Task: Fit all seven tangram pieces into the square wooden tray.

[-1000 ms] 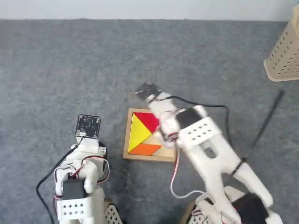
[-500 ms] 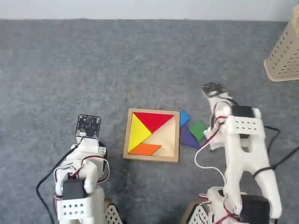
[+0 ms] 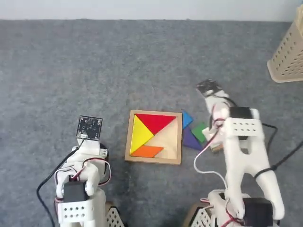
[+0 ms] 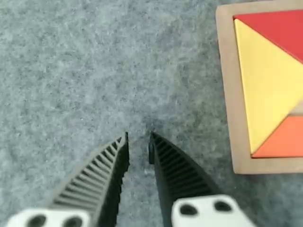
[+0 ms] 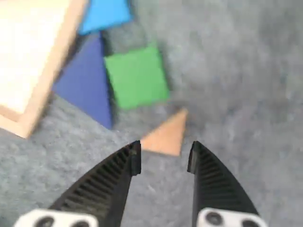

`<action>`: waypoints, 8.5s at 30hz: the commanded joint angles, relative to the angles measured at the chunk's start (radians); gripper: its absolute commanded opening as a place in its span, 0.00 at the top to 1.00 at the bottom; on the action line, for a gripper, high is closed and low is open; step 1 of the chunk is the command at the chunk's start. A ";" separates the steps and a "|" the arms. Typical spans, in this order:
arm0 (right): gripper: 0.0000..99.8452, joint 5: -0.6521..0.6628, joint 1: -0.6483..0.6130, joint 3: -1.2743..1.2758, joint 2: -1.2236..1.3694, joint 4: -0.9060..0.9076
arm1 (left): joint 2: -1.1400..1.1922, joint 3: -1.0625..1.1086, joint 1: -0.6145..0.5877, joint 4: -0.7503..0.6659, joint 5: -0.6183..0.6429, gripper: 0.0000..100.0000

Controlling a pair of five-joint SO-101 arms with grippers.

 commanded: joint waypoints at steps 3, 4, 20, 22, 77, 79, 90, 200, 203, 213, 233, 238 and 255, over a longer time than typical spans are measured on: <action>0.82 -0.003 -0.160 -0.015 -0.024 -0.051 | -0.021 -0.008 0.002 0.000 0.008 0.93; 0.82 -0.012 -0.168 -0.015 -0.024 -0.065 | -0.021 -0.008 0.002 0.000 0.008 0.93; 0.67 -0.035 -0.027 -0.097 0.166 -0.041 | -0.021 -0.008 0.002 0.000 0.008 0.93; 0.67 -0.129 0.022 -0.077 0.170 -0.025 | -0.021 -0.008 0.002 0.000 0.008 0.93; 0.94 -0.034 -0.472 -0.535 0.334 0.102 | -0.021 -0.008 0.002 0.000 0.008 0.93; 0.94 0.018 -0.539 -0.535 0.344 0.084 | -0.021 -0.008 0.002 0.000 0.008 0.93; 0.94 0.281 -0.630 -0.519 0.518 -0.024 | -0.021 -0.008 0.002 0.000 0.008 0.93; 0.99 -0.066 -0.585 -0.201 0.334 -0.231 | -0.021 -0.008 0.002 0.000 0.008 0.93; 0.99 -0.064 -0.588 -0.203 0.394 -0.268 | -0.021 -0.008 0.002 0.000 0.008 0.93; 0.99 -0.066 -0.631 -0.259 0.461 -0.249 | -0.021 -0.008 0.002 0.000 0.008 0.93; 0.99 -0.031 -0.252 -0.247 0.091 0.054 | -0.021 -0.008 0.002 0.000 0.008 0.93; 0.96 -0.095 -0.102 -0.227 0.196 0.021 | -0.021 -0.008 0.002 0.000 0.008 0.93; 0.83 0.020 -0.091 -0.233 0.429 -0.151 | -0.021 -0.008 0.002 0.000 0.008 0.93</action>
